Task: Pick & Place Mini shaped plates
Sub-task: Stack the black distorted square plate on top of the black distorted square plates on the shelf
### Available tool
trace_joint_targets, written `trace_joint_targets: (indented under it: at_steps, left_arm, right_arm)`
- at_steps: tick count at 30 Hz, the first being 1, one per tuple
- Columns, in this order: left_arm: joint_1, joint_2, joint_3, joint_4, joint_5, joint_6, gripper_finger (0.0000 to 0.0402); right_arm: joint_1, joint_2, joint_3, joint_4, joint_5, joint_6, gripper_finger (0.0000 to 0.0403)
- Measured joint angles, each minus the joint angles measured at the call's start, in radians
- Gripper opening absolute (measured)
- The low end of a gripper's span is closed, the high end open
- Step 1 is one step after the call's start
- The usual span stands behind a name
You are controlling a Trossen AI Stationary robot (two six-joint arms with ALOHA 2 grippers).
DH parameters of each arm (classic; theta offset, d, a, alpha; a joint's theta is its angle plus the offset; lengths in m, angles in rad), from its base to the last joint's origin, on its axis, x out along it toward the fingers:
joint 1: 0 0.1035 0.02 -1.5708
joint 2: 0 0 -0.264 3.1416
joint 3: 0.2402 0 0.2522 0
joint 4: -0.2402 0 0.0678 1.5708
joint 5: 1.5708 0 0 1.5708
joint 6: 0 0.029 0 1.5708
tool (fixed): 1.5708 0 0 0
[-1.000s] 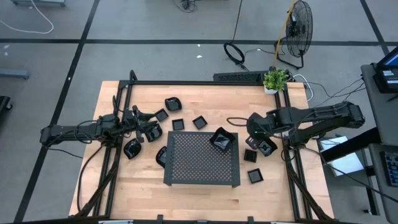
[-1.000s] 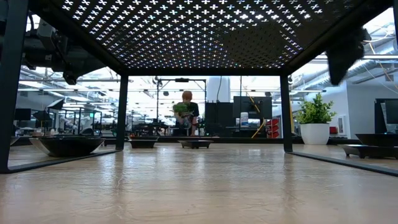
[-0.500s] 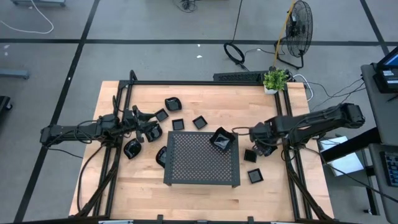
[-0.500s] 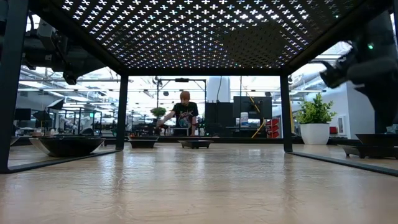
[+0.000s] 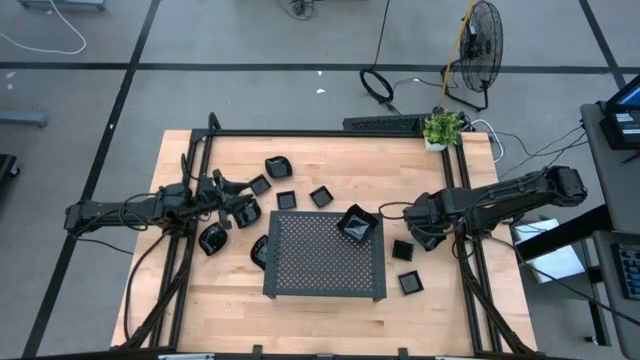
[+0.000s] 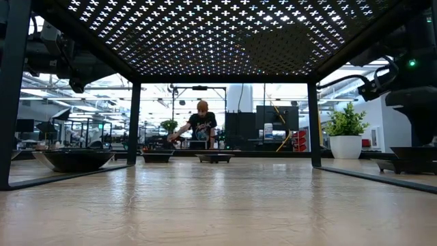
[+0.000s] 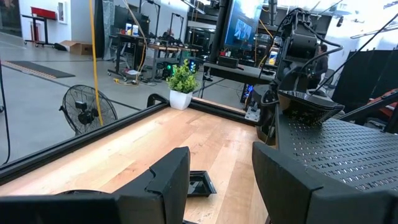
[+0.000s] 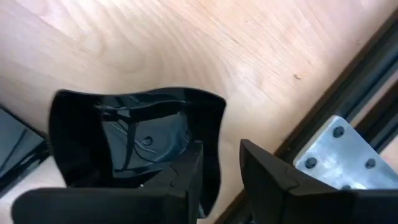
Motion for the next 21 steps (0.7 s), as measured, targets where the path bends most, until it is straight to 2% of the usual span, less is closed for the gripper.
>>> trace_joint_targets:
  at_steps: [21]
  left_arm:
    - [0.000, 0.000, 0.000, 0.000, 0.000, 0.000, 0.0177]
  right_arm:
    - [0.000, 0.000, -0.051, 0.080, 0.017, 0.059, 0.0093]
